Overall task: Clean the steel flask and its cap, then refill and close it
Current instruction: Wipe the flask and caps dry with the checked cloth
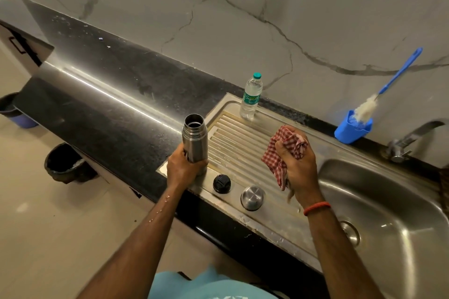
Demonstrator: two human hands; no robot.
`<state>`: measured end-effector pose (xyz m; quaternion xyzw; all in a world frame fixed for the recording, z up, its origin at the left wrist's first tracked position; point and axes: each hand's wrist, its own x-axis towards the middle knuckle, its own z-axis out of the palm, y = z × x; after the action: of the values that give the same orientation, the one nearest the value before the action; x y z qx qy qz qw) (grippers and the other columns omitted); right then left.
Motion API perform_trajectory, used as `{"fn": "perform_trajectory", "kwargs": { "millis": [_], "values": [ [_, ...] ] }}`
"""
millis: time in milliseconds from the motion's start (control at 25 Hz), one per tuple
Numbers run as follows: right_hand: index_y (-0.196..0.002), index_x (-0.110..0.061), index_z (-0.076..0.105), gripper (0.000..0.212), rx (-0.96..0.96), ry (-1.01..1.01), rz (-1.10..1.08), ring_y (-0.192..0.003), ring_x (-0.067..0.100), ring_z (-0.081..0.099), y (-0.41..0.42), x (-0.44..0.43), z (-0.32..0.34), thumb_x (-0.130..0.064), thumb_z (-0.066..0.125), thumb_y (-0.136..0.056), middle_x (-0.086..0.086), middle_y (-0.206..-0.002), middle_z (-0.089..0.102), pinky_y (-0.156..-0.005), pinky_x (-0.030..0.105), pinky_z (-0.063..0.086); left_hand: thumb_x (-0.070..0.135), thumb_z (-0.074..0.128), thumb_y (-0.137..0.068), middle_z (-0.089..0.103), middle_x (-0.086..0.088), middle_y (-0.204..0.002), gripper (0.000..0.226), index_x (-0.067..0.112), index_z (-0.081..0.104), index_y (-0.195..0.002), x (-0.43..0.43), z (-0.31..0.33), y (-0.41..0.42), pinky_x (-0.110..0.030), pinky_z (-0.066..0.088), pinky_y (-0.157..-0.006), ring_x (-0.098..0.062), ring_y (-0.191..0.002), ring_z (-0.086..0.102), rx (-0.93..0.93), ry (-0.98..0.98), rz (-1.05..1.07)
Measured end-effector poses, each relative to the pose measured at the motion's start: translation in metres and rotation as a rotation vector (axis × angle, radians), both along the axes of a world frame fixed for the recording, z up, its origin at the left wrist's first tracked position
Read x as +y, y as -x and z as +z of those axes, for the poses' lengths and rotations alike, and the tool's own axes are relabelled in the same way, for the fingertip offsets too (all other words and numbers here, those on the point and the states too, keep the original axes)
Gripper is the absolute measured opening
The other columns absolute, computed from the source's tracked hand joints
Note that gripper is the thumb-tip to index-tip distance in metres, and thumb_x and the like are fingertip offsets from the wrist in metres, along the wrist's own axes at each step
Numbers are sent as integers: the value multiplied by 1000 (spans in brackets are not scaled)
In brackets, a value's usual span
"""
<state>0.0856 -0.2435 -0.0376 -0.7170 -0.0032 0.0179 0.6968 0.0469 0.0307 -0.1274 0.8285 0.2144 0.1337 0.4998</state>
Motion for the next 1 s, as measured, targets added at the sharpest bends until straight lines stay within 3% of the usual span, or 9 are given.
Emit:
{"fn": "perform_trajectory", "kwargs": {
  "millis": [160, 240, 320, 400, 520, 600, 720, 840, 1000],
  "values": [
    [-138, -26, 52, 64, 10, 27, 11, -122, 20, 60, 2, -2, -6, -36, 73, -79, -1, -131, 63, -104, 52, 50, 26, 94, -66, 62, 6, -113, 66, 28, 53, -118, 4, -7, -3, -43, 53, -97, -21, -109, 62, -8, 9, -5],
    [-138, -27, 52, 62, -8, 25, 14, -123, 18, 59, 4, 0, -6, -33, 73, -80, -2, -131, 62, -104, 51, 50, 33, 97, -59, 49, -6, -142, 101, 23, 40, -142, 1, -12, -3, -48, 44, -108, -28, -133, 48, 15, -18, 51],
    [-134, -31, 52, 56, -26, 23, 16, -122, 17, 59, 4, 2, -6, -31, 72, -81, -3, -131, 61, -103, 47, 52, 42, 98, -56, 27, -11, -158, 126, 22, 22, -154, -2, -17, 2, -50, 37, -113, -31, -143, 33, -24, -44, 116],
    [-128, -37, 52, 50, -37, 29, 20, -119, 15, 60, 6, 4, -7, -25, 73, -85, -6, -129, 60, -100, 43, 54, 55, 91, -61, 27, -10, -153, 117, 21, 25, -150, -5, -24, 11, -50, 42, -107, -31, -135, 39, -169, -90, 158],
    [-125, -40, 52, 48, -33, 48, 9, -116, 13, 61, 6, 3, -13, -22, 74, -86, -4, -126, 62, -97, 41, 56, 59, 75, -75, 48, -4, -125, 77, 14, 43, -128, -8, -35, 26, -42, 53, -84, -12, -103, 52, -333, -148, 112],
    [-127, -40, 52, 50, -19, 63, 6, -117, 14, 61, 6, 3, -18, -26, 75, -85, -3, -128, 61, -98, 44, 55, 60, 67, -82, 54, 5, -107, 55, 17, 51, -114, -13, -39, 33, -32, 54, -67, -2, -84, 52, -308, -233, -54],
    [-132, -33, 54, 57, 4, 53, 3, -119, 17, 61, 6, 3, -22, -34, 77, -80, -3, -129, 62, -98, 47, 55, 69, 65, -83, 56, 19, -96, 46, 33, 54, -109, -19, -44, 38, -19, 47, -60, -1, -70, 54, -160, -374, -343],
    [-132, -30, 56, 63, 15, 34, 3, -117, 16, 63, 7, 3, -22, -41, 77, -74, -3, -127, 65, -98, 46, 55, 74, 68, -76, 59, 20, -111, 60, 36, 53, -120, -24, -41, 32, -16, 46, -69, 0, -78, 56, -14, -387, -469],
    [-133, -27, 57, 63, 12, 35, 2, -115, 18, 65, 7, 1, -23, -41, 78, -74, -1, -125, 66, -97, 48, 55, 67, 74, -74, 49, 16, -138, 71, 33, 52, -133, -34, -34, 18, -27, 50, -91, -2, -112, 51, 76, -457, -513]
  ]
}}
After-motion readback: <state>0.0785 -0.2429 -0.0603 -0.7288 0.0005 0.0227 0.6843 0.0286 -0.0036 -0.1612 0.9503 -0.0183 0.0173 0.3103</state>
